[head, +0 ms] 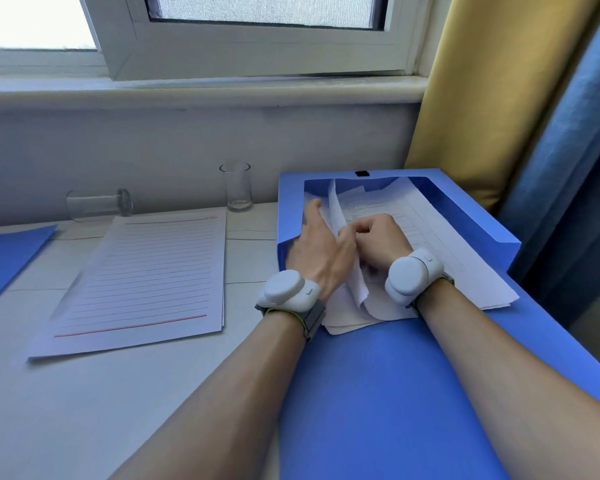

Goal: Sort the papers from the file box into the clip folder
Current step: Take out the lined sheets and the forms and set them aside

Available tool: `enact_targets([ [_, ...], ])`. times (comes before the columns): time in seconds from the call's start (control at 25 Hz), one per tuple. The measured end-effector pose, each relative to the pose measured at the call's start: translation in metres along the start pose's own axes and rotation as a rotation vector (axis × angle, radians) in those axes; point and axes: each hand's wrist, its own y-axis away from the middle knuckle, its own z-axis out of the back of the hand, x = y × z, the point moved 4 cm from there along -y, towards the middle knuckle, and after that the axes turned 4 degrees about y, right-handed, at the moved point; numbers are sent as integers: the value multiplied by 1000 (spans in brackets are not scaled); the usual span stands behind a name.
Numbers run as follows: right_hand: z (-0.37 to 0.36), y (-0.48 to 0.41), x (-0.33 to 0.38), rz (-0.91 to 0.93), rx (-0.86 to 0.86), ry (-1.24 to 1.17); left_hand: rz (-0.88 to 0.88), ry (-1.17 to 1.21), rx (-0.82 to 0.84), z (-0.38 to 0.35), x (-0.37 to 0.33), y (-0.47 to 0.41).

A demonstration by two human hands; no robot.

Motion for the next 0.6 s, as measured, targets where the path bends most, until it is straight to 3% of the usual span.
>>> enact_targets([
  [0.4,1,11,14,33,70,28,-21,398,102,-3,-5,-5],
  [0.6,-2,7,12,52,100,38,-33,355,111,-1,-3,-3],
])
